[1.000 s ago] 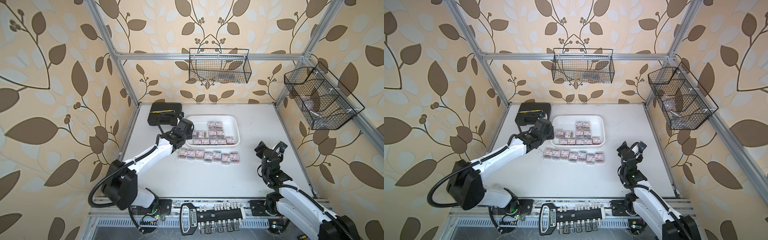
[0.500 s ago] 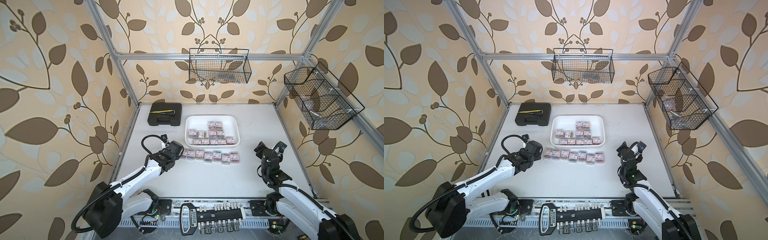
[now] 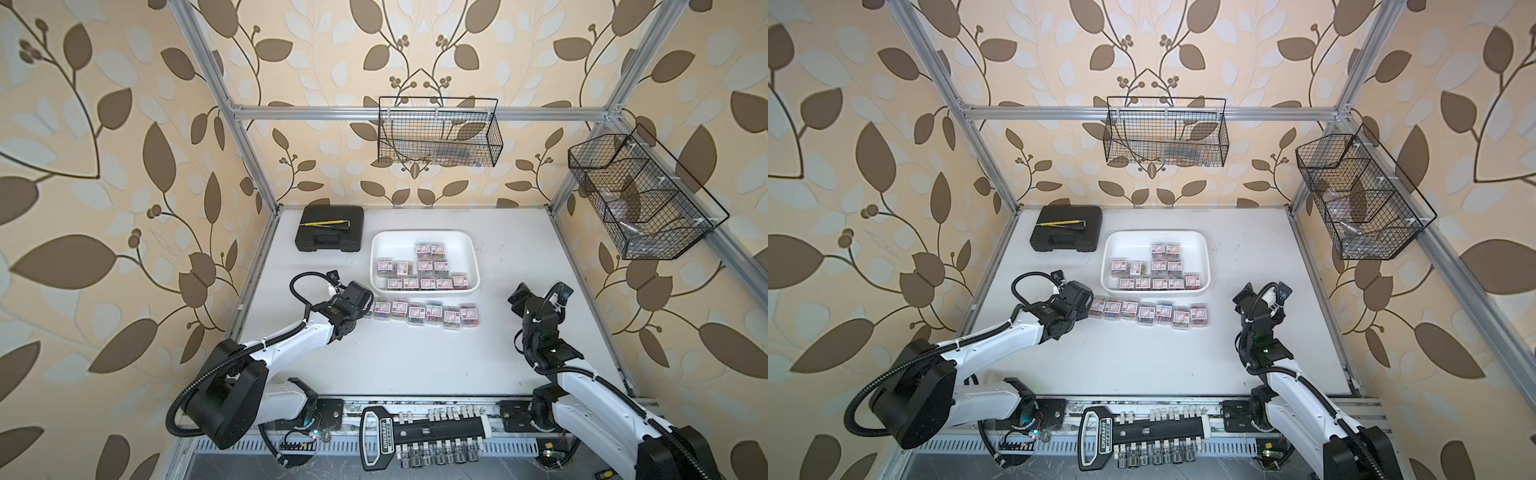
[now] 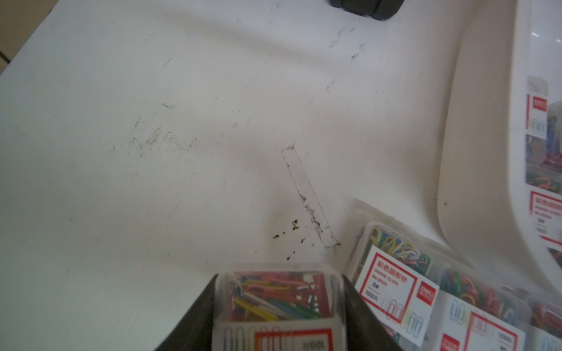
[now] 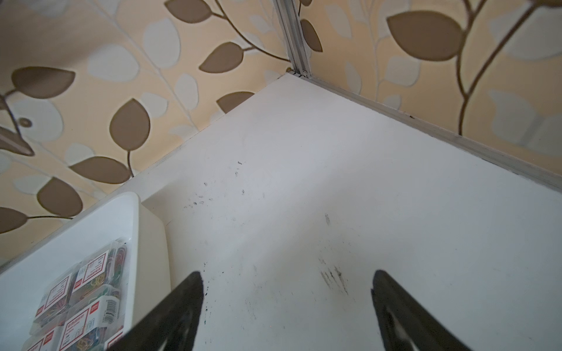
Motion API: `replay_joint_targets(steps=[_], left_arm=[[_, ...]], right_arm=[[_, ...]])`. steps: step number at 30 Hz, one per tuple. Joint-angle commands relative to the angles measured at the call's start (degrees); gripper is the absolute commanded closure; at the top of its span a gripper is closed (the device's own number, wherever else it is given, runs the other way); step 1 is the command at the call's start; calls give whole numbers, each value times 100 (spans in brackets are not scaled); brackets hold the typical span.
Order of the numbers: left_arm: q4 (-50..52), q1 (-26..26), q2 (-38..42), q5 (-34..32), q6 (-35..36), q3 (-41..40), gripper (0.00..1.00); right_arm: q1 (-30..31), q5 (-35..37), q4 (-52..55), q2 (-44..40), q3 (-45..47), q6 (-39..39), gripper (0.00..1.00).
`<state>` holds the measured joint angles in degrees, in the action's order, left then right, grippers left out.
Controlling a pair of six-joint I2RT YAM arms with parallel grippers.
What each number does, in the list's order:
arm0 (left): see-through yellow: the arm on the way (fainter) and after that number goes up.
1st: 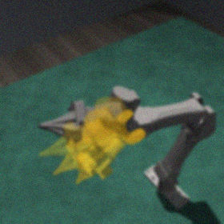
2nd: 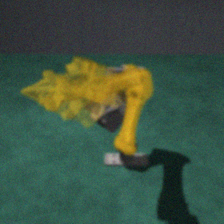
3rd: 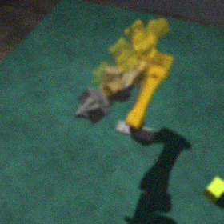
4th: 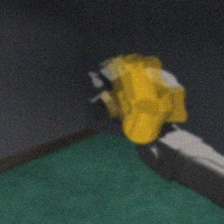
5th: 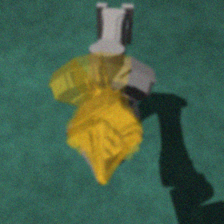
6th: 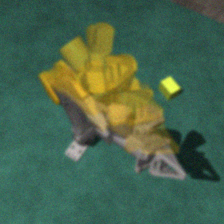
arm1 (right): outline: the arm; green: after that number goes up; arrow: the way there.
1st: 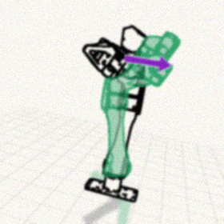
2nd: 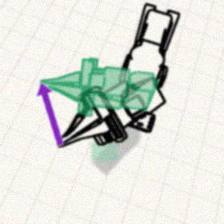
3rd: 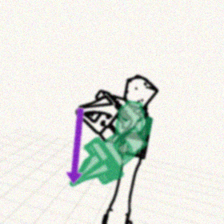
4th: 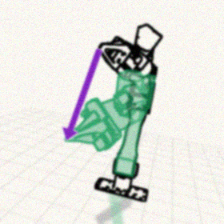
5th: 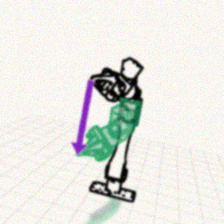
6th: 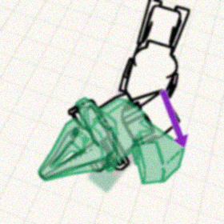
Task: Take the paper clips out of the storage box
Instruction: Place the boxed paper clips at the center of the board.
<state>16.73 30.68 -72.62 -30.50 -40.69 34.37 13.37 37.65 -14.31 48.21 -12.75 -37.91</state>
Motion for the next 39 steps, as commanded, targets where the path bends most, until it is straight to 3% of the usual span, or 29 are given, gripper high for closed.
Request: replay_joint_targets(steps=[1, 8, 12, 22, 26, 29, 31, 35, 39], left_arm=[[-168, -26, -106, -203, -25, 18, 51], [-184, -218, -483, -492, -26, 335, 47], [-279, -552, -865, -318, -9, 591, 49], [-595, -574, -1531, -142, -45, 672, 46], [-662, -573, -1478, -175, -51, 607, 40], [-742, -578, -1375, -95, -28, 549, 32], [-871, -580, -1327, -33, 25, 485, 27], [-979, -589, -1294, 61, 87, 468, 23], [-1192, -684, -1233, 276, 128, 392, 22]], right_arm=[[-16, -8, 53, 31, -201, -22, 13], [-18, -24, 38, 27, -197, -10, 13], [-14, -22, 57, -18, -175, -23, 13], [37, -76, 104, 4, -316, 31, 13], [716, -103, -118, -72, -553, -79, 12], [1619, 699, -251, 143, -979, 127, 11], [2053, 861, -455, 382, -1242, 365, 10], [2615, 522, -1588, 941, -1459, 884, 9], [2926, 656, -2134, 1857, -2060, 1415, 5]])
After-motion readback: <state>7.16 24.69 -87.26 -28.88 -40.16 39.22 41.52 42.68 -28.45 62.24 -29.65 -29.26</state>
